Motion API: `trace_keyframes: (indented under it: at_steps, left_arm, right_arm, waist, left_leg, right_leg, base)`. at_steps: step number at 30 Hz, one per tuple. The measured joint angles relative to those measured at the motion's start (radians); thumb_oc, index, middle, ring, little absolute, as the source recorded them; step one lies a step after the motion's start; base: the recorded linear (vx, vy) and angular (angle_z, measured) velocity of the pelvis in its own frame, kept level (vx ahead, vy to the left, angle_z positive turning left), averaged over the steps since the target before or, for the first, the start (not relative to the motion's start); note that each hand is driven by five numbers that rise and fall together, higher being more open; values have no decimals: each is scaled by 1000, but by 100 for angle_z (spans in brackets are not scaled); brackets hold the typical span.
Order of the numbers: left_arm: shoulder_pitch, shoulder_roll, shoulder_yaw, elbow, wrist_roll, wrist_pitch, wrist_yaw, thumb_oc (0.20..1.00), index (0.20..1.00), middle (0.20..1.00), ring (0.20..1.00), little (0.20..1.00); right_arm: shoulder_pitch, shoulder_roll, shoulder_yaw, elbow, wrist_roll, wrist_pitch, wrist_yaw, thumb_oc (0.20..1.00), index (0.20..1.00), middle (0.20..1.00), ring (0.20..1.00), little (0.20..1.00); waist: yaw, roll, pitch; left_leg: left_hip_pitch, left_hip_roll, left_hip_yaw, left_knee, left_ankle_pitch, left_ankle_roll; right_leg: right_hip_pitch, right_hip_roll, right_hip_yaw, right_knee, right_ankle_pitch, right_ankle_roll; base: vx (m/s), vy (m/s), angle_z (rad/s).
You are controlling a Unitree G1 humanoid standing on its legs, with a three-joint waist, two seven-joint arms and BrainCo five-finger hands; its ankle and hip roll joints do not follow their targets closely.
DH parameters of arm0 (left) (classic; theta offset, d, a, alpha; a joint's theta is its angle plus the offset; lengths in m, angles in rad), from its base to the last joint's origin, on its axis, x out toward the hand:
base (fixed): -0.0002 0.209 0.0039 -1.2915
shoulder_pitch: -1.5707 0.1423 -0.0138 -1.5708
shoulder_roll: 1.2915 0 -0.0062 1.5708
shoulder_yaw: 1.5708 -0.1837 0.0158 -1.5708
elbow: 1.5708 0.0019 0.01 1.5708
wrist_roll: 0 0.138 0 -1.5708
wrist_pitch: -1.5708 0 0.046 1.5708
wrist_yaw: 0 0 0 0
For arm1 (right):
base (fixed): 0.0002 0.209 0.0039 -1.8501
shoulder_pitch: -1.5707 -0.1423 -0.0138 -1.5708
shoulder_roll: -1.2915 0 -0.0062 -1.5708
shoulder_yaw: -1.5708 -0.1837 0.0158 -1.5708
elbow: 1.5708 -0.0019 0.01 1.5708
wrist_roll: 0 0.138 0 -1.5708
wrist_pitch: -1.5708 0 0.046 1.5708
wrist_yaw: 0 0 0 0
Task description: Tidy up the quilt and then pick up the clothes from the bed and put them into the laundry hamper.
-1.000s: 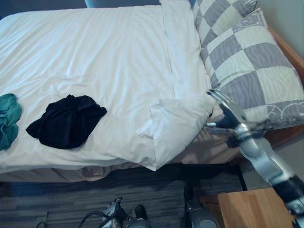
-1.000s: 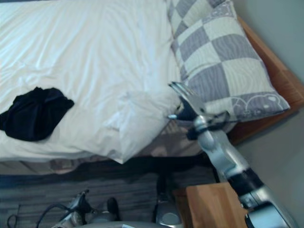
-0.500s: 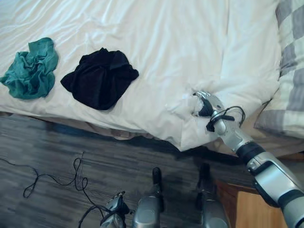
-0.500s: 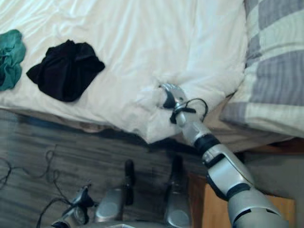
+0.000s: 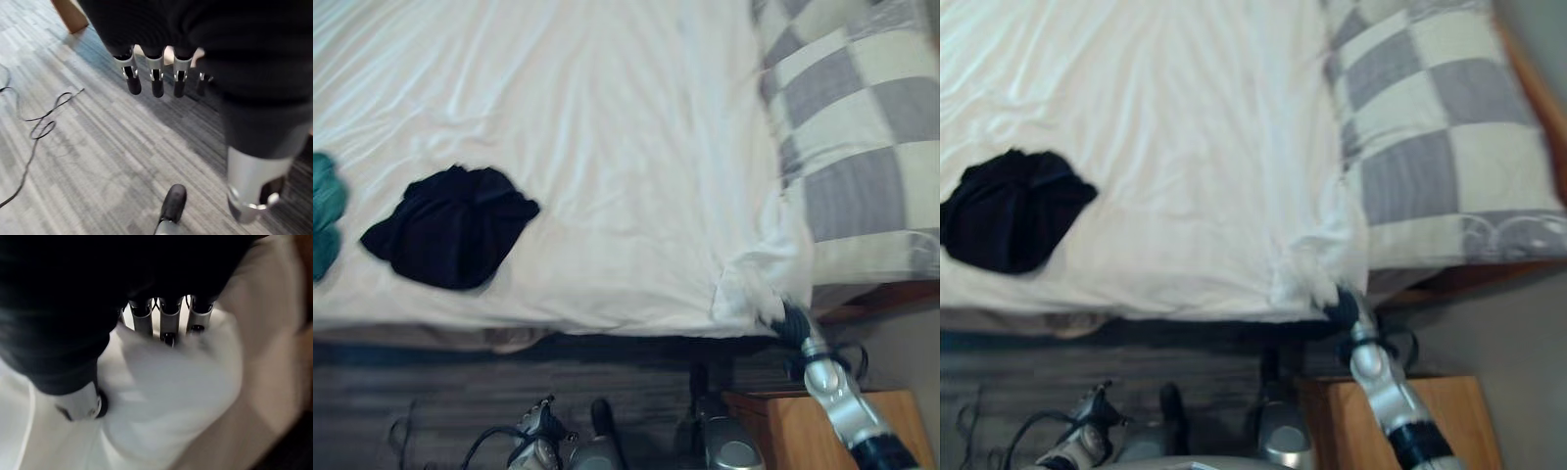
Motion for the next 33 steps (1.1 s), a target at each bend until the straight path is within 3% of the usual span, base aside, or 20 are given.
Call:
trace_keyframes:
  at_steps: [3, 6, 9, 12, 14, 15, 16, 17, 20, 21, 23, 26, 30, 33]
  left_arm:
    - [-11, -7, -7, -13, 15, -1, 0, 1000, 1000, 1000, 1000, 1000]
    - [-8, -14, -7, -20, 15, -1, 1, 1000, 1000, 1000, 1000, 1000]
    - [-3, -14, -6, -34, 14, 0, 3, 1000, 1000, 1000, 1000, 1000]
    - [30, -15, -3, -33, 13, 2, 2, 1000, 1000, 1000, 1000, 1000]
    - [37, -23, -9, -31, 13, 2, 1, 1000, 1000, 1000, 1000, 1000]
    - [40, -27, -10, -31, 13, 2, -1, 1000, 1000, 1000, 1000, 1000]
    - [42, -29, -4, -32, 13, 2, -1, 1000, 1000, 1000, 1000, 1000]
    - [42, -36, -9, -29, 14, 2, -2, 1000, 1000, 1000, 1000, 1000]
    - [37, -51, -38, -27, 14, 1, -5, 1000, 1000, 1000, 1000, 1000]
    - [35, -52, -46, -19, 14, 1, -12, 1000, 1000, 1000, 1000, 1000]
    - [36, -53, -55, -26, 14, 14, -19, 1000, 1000, 1000, 1000, 1000]
    - [43, -48, -87, -37, 14, 19, -22, 1000, 1000, 1000, 1000, 1000]
    - [4, -52, -141, -70, 10, 14, -17, 1000, 1000, 1000, 1000, 1000]
    - [-63, -29, -152, -76, 7, -1, -20, 1000, 1000, 1000, 1000, 1000]
  right_arm:
    - [31, 50, -39, 93, 9, -9, -22, 1000, 1000, 1000, 1000, 1000]
    - [31, 69, -47, 133, 42, -3, -34, 1000, 1000, 1000, 1000, 1000]
    - [61, 78, -104, 171, 95, 55, -50, 1000, 1000, 1000, 1000, 1000]
    - [104, 56, -199, 65, 172, 107, -92, 1000, 1000, 1000, 1000, 1000]
    - [106, 23, -215, -48, 189, 88, -132, 1000, 1000, 1000, 1000, 1000]
    - [97, 4, -213, -89, 188, 79, -140, 903, 903, 903, 903, 903]
    - [80, -5, -211, -117, 189, 87, -140, 429, 429, 429, 429, 429]
    - [44, -21, -207, -165, 188, 89, -149, 200, 200, 200, 200, 200]
    - [-89, -58, -181, -261, 184, 96, -186, 200, 200, 200, 200, 200]
    - [-198, -76, -161, -270, 167, 77, -204, 200, 200, 200, 200, 200]
    - [-326, -84, -113, -254, 163, 69, -206, 200, 200, 200, 200, 200]
    - [-487, -75, -12, -75, 172, 63, -199, 200, 200, 200, 200, 200]
    - [-572, -24, 27, 275, 229, 64, -203, 200, 200, 200, 200, 200]
    - [-612, 23, 1, 318, 237, -39, -249, 200, 200, 200, 200, 200]
  waist:
    - [-34, -16, -29]
    - [-37, 0, -71]
    - [-38, 11, -82]
    - [-54, 14, -82]
    - [-69, 17, -82]
    - [-61, 17, -81]
    - [-59, 19, -81]
    - [-51, 30, -78]
    - [-43, 53, -78]
    - [-4, 80, -70]
    - [28, 113, -58]
    - [57, 154, -38]
    - [84, 180, 25]
    - [68, 167, 119]
  left_leg:
    - [36, -9, 57, 4, -10, 2]
    - [56, -10, 87, 1, -23, 2]
    - [71, -9, 96, 0, -28, 2]
    - [66, -6, 99, -1, -31, 3]
    - [65, -7, 98, 0, -36, 11]
    - [51, -5, 95, 0, -31, 12]
    - [43, -4, 94, -1, -29, 13]
    - [27, -3, 87, -1, -23, 17]
    - [-4, -5, 55, 0, -14, 7]
    - [-22, 0, 37, 0, 1, 12]
    - [-38, 1, 18, 0, 13, 7]
    - [-82, -7, -3, 3, 33, 6]
    - [-146, -25, -13, 8, 50, 19]
    - [-198, -20, -13, 88, 25, 20]
  right_leg:
    - [1, 6, 46, 0, 5, 5]
    - [4, 11, 76, 0, 6, 8]
    - [15, 13, 80, 0, 6, 8]
    - [11, 11, 92, 0, 5, 8]
    - [5, 5, 92, -1, 2, 3]
    - [-1, 3, 89, 0, 3, 3]
    - [-6, 2, 84, 0, 3, 4]
    - [-12, -1, 72, 0, 3, 4]
    - [-39, -4, 50, 0, 6, 8]
    - [-40, -4, 37, 0, 10, 10]
    - [-43, -2, 17, 0, 11, 10]
    - [-77, -5, -1, 0, 20, 11]
    - [-145, -23, -5, 22, 28, 18]
    - [-202, -27, 9, 100, 16, 1]
  base:
    - [47, 82, -47]
    - [35, 62, -33]
    - [22, 42, -10]
    - [13, 15, -10]
    - [-8, -12, 2]
    - [-44, -49, 4]
    - [-54, -91, 13]
    - [-49, -82, 12]
    - [-19, -55, 34]
    - [-16, -50, 41]
    - [-38, -26, 38]
    - [-84, 9, 25]
    - [-164, -7, 12]
    - [-92, -23, -2]
